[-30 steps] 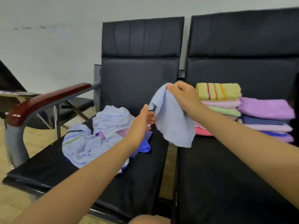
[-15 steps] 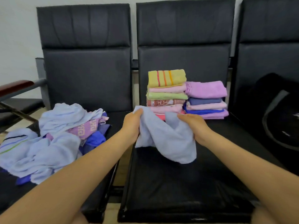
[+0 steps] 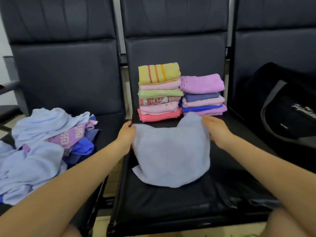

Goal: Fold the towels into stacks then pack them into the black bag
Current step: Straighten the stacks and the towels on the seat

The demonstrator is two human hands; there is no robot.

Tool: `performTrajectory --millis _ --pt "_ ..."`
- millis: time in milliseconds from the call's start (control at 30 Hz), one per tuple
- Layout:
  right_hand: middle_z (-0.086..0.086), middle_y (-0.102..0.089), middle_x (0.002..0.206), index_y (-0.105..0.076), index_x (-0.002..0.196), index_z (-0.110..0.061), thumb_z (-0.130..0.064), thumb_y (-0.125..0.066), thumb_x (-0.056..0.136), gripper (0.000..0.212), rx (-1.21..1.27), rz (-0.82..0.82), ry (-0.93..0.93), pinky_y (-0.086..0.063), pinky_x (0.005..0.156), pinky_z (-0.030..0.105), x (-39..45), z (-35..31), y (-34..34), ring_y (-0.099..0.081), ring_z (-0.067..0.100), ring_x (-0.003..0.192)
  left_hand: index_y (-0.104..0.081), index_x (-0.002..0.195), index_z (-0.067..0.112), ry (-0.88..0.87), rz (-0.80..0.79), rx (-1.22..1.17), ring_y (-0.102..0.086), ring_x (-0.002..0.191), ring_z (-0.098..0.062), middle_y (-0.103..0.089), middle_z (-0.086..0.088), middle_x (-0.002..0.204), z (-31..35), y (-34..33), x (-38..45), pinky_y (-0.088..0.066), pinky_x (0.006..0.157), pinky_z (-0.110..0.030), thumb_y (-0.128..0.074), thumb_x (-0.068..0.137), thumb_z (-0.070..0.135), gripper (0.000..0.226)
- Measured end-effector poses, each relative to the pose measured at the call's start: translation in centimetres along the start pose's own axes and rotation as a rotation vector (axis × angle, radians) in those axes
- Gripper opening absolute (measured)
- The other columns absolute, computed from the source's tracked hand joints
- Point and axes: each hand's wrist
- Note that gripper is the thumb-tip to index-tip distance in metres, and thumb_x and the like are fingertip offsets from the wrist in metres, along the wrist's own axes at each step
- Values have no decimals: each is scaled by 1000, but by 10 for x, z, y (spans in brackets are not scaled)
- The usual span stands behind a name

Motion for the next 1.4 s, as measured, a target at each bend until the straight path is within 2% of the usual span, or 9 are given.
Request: performTrajectory --millis 300,467,567,700,867,1000,1100,1267,1400 --pt "9 -59 120 -39 140 -10 -26 -61 93 54 -460 -214 -281 -48 88 39 -11 25 16 -57 24 100 -30 147 13 15 -186 489 -57 82 -13 -56 -2 118 -14 -2 -9 -46 57 -23 -55 94 30 61" --pt "7 -57 110 -29 147 -12 -28 -64 90 68 -676 -199 -204 -48 75 32 -20 34 34 -60 21 88 -26 148 21 -170 -231 945 -43 122 -21 -41 -5 142 -25 -1 -32 -42 91 -29 -57 90 47 71" --pt "4 -56 84 -48 120 -15 -29 -67 88 39 -663 -280 -278 -39 59 25 -34 40 38 -53 14 67 -38 142 26 -579 -137 1204 -28 133 -21 -34 -2 139 -36 -2 -52 -36 104 -35 -58 86 52 65" --pt "6 -54 76 -58 83 -11 -19 -70 83 14 -629 -374 -272 -37 56 23 -43 43 42 -48 15 66 -60 117 34 -693 -523 1139 -45 115 -12 -54 9 119 -46 -10 -76 -39 101 -32 -55 84 60 43" --pt "9 -69 105 -61 123 -5 -7 -61 90 33 -141 -304 -284 -54 65 28 -46 34 50 -65 19 82 -61 116 38 -677 -689 1126 -47 111 -8 -54 12 119 -58 -15 -86 -39 100 -30 -54 86 60 37" --pt "7 -56 89 -51 126 -12 -14 -62 91 36 -639 -321 -233 -50 48 23 -52 33 52 -52 16 59 -61 112 36 -757 -680 1124 -50 105 -8 -56 13 114 -58 -15 -85 -43 95 -30 -51 92 51 27" --pt "7 -53 123 -44 136 -16 -36 -64 88 56 -1202 -316 19 -49 82 29 -50 40 46 -54 23 107 -62 105 29 -859 -596 1184 -53 95 -10 -59 10 104 -60 -21 -84 -47 84 -31 -46 97 42 22" --pt "-10 -58 110 -54 119 -36 -60 -65 79 48 -1045 -620 237 -45 92 26 -76 28 18 -56 9 104 -55 85 24 -754 -473 1018 -56 80 -13 -61 4 86 -58 -32 -76 -39 68 -24 -41 100 32 22" --pt "-3 -59 90 -57 84 -22 -36 -53 94 17 -1368 -657 397 -44 75 33 -74 30 2 -55 21 87 -60 95 24 -746 -453 1035 -58 85 -14 -65 4 92 -48 -29 -64 -44 71 -27 -43 99 36 21"
Point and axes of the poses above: each hand's wrist, its own x-axis towards the middle knuckle, its own y-axis out of the back of the hand, z = x × y
